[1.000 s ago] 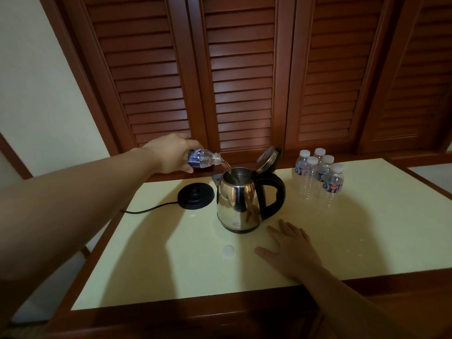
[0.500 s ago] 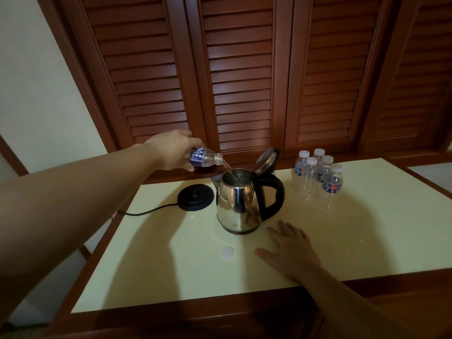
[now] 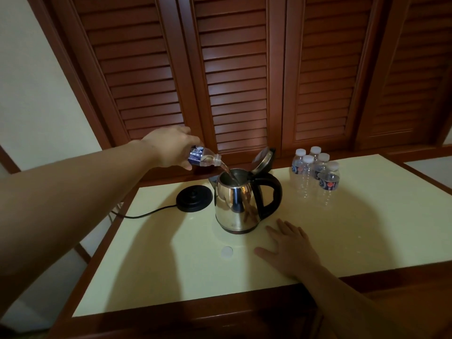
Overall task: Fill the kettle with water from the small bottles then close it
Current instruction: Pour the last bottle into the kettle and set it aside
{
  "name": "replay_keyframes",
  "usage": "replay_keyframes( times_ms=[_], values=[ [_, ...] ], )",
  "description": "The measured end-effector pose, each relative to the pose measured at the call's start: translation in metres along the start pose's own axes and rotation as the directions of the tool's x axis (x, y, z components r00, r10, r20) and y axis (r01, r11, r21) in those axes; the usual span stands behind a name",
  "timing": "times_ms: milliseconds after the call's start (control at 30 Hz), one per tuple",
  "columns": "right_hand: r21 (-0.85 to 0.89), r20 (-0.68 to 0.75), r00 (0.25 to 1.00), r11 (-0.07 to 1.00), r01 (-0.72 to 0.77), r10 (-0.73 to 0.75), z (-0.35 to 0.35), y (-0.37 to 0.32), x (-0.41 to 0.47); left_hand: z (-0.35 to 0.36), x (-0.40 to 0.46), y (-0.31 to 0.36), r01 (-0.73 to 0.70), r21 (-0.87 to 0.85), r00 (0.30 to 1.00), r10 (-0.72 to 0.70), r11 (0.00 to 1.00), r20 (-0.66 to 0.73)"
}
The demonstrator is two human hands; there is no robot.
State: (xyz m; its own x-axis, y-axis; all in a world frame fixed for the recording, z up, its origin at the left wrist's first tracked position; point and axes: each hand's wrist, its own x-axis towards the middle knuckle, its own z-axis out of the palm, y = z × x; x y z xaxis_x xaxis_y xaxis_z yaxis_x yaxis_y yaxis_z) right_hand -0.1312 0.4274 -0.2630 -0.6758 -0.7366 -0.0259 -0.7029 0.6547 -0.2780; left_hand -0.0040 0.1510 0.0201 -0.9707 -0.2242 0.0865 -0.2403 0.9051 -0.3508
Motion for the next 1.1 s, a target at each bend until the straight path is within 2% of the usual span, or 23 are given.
replay_keyframes(
  times_ms=[533,833,1100],
  values=[
    [-0.003,0.011,1.0,1.0,0.012,-0.012,-0.002,0.0,-0.003,-0.014,0.009,0.003,-0.078,0.11,0.997,0.079,0.991,-0.003],
    [-0.005,0.014,1.0,1.0,0.012,-0.012,-0.003,0.0,-0.002,-0.01,0.018,0.01,-0.213,0.302,0.973,0.229,0.929,-0.019],
    [0.023,0.005,1.0,1.0,0.006,-0.006,-0.004,-0.001,-0.004,-0.007,0.028,0.012,-0.249,0.454,0.93,0.342,0.855,-0.135]
  ],
)
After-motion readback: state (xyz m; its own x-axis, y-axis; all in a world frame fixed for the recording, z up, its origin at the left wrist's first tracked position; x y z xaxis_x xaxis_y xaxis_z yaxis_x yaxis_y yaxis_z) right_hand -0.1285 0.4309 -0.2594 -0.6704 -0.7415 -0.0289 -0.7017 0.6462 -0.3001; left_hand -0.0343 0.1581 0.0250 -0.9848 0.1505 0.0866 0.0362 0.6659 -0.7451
